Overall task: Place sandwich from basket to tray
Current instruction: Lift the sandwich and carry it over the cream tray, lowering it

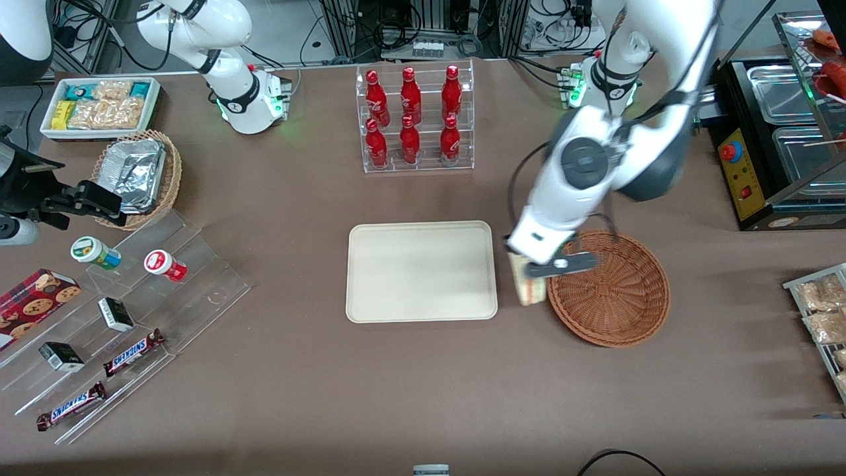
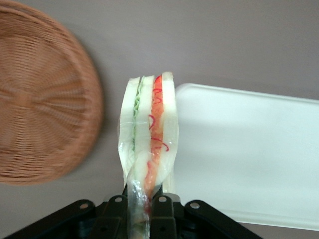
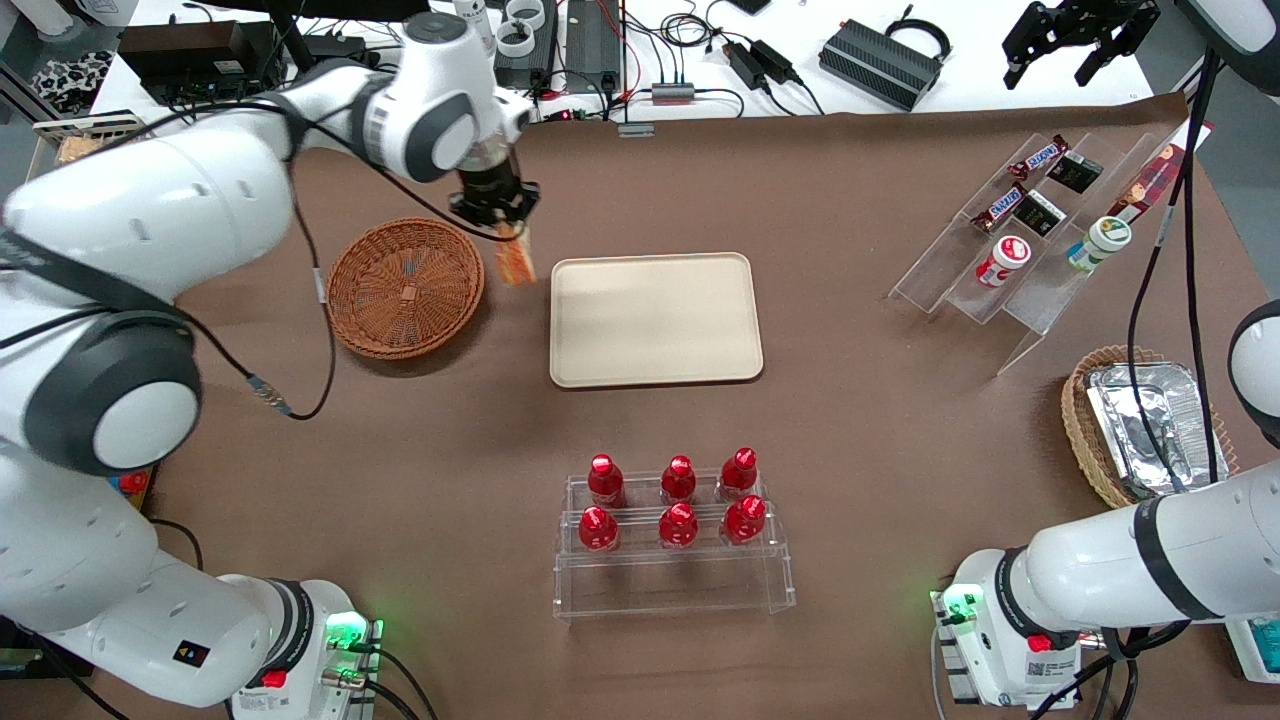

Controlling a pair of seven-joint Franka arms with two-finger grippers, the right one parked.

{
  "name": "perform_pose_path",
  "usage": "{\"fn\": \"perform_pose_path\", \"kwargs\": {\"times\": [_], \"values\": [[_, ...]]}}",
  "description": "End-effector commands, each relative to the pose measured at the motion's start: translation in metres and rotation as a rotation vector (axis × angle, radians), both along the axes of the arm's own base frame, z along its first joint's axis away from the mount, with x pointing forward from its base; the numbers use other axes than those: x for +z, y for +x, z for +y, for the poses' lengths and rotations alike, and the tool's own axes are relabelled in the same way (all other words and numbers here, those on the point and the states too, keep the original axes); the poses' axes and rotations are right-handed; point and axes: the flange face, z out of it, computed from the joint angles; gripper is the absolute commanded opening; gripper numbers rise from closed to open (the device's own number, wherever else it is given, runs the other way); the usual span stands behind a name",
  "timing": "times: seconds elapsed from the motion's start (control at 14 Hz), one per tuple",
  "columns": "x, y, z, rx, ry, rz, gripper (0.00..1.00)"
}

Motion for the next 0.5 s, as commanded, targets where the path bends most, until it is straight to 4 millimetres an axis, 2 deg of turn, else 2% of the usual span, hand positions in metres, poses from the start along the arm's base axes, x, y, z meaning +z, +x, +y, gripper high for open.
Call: {"fn": "perform_pose_path", "kwargs": {"times": [0.0,0.07,0.29,0.43], "values": [[-0.041,0.003,-0.075,0.016,0.019,0.007,0.00],[-0.052,-0.005,-0.101,-0.013,0.017,0.002,0.00],[-0.081,-0.015,-0.146,-0.044,-0.008,-0.030,0.00],[-0.097,-0.023,-0.161,-0.067,-0.022,-0.043,0.00]]}}
